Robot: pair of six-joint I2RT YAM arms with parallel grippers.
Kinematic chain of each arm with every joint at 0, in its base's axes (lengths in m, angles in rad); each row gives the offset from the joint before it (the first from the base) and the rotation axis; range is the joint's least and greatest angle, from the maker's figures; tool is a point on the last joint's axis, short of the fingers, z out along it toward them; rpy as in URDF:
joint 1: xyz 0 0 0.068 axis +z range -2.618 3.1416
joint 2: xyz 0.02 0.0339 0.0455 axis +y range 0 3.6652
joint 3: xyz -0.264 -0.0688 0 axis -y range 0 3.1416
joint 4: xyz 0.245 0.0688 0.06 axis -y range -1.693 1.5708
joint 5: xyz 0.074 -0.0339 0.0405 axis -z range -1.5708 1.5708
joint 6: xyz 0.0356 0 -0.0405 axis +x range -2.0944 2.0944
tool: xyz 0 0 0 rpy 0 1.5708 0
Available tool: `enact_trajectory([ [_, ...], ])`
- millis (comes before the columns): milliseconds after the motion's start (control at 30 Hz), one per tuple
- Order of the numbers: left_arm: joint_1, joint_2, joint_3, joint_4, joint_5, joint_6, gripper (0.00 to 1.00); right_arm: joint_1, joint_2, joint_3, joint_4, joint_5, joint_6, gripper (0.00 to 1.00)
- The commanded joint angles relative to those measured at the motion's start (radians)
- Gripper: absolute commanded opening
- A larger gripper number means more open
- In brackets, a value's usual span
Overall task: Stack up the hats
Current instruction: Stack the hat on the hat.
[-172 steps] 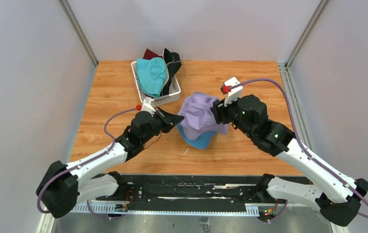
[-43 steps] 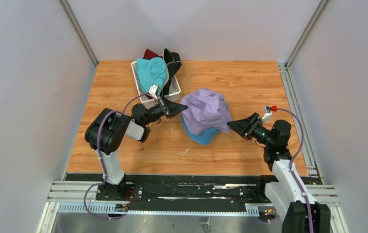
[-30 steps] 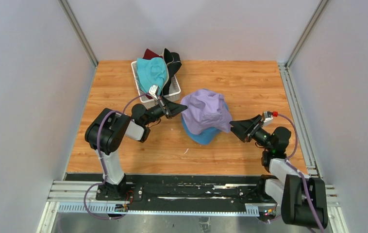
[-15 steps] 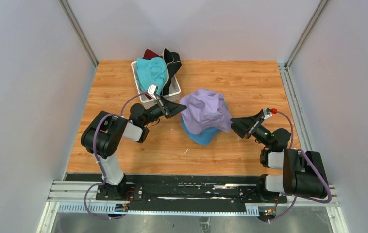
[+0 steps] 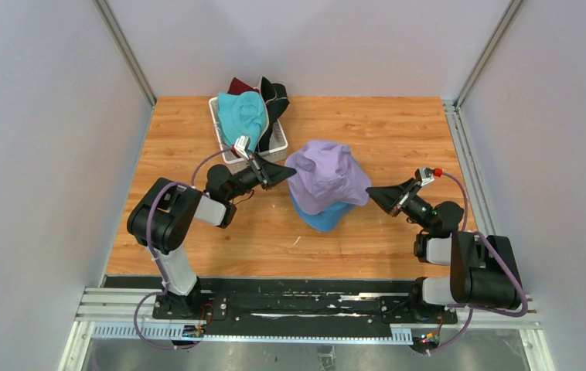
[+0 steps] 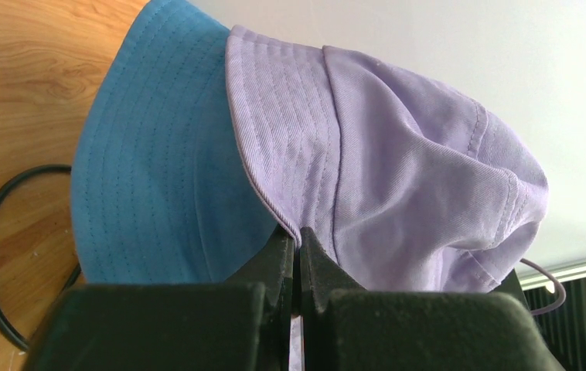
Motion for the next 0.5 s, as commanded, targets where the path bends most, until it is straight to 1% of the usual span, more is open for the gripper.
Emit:
enact_trajectory([
  [0, 0.002, -0.012, -0.003, 0.004, -0.002, 0.032, 0.0, 0.021, 0.012, 0.019, 0.06, -0.014, -0.021, 0.13],
  [33, 0.001, -0.012, -0.002, -0.001, -0.002, 0.036, 0.0, 0.021, 0.018, 0.019, 0.059, -0.014, -0.027, 0.15],
  [167, -0.011, -0.011, 0.003, -0.017, -0.006, 0.048, 0.0, 0.03, 0.047, 0.021, 0.06, -0.014, -0.042, 0.31],
  [200, -0.014, -0.01, 0.004, -0.021, -0.007, 0.049, 0.0, 0.033, 0.05, 0.024, 0.06, -0.014, -0.043, 0.32],
  [233, -0.017, -0.01, 0.007, -0.025, -0.008, 0.052, 0.0, 0.035, 0.053, 0.026, 0.06, -0.014, -0.045, 0.31],
  [300, -0.024, -0.01, 0.011, -0.037, -0.011, 0.057, 0.0, 0.037, 0.054, 0.028, 0.06, -0.012, -0.047, 0.22],
  [367, -0.028, -0.014, 0.015, -0.058, -0.014, 0.069, 0.0, 0.037, 0.058, 0.027, 0.06, -0.012, -0.049, 0.06],
  [400, -0.031, -0.019, 0.016, -0.076, -0.019, 0.08, 0.0, 0.037, 0.06, 0.027, 0.06, -0.012, -0.05, 0.01],
  [467, -0.038, -0.034, 0.015, -0.11, -0.023, 0.102, 0.0, 0.035, 0.061, 0.018, 0.06, -0.01, -0.057, 0.0],
])
